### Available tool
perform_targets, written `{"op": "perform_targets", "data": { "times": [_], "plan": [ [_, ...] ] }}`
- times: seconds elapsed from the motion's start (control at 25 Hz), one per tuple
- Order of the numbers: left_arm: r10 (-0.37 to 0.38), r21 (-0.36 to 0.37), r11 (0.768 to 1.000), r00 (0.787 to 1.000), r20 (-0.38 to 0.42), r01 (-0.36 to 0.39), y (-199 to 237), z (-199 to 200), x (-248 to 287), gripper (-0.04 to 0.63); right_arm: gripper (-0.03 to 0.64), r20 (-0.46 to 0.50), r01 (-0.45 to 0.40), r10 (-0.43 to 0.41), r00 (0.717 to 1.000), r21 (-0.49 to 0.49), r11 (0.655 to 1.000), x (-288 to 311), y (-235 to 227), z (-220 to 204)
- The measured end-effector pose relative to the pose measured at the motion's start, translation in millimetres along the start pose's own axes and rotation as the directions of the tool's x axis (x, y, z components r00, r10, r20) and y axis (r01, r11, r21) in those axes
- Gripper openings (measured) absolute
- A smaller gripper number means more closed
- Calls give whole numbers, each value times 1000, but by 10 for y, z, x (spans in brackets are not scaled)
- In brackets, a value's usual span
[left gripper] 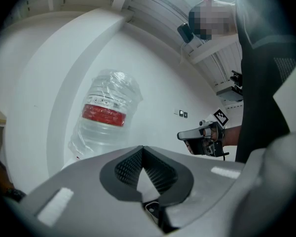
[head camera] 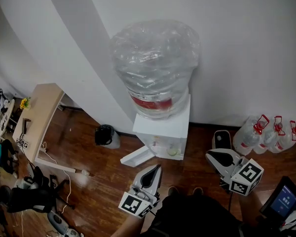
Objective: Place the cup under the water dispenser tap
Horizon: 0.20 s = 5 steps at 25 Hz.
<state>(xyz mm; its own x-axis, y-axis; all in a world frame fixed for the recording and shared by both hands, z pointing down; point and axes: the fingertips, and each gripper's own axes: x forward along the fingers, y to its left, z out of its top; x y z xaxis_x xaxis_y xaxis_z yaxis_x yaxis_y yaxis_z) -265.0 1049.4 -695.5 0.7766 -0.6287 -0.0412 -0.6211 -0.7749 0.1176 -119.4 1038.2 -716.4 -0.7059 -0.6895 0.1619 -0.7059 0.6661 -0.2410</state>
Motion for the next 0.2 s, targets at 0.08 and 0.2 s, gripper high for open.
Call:
{"op": "perform_targets", "data": {
  "times": [0.08, 0.2],
  "plan": [
    [1, 2, 1000, 1000, 0, -1, -8, 0, 3, 21, 0, 0, 1, -1, 1000, -1, 1000, -7, -8, 3],
    [13, 5, 1000, 1000, 1, -13, -10, 2, 5, 21, 0, 4, 5, -5, 1000, -2, 1000, -22, -27, 16]
  ]
}}
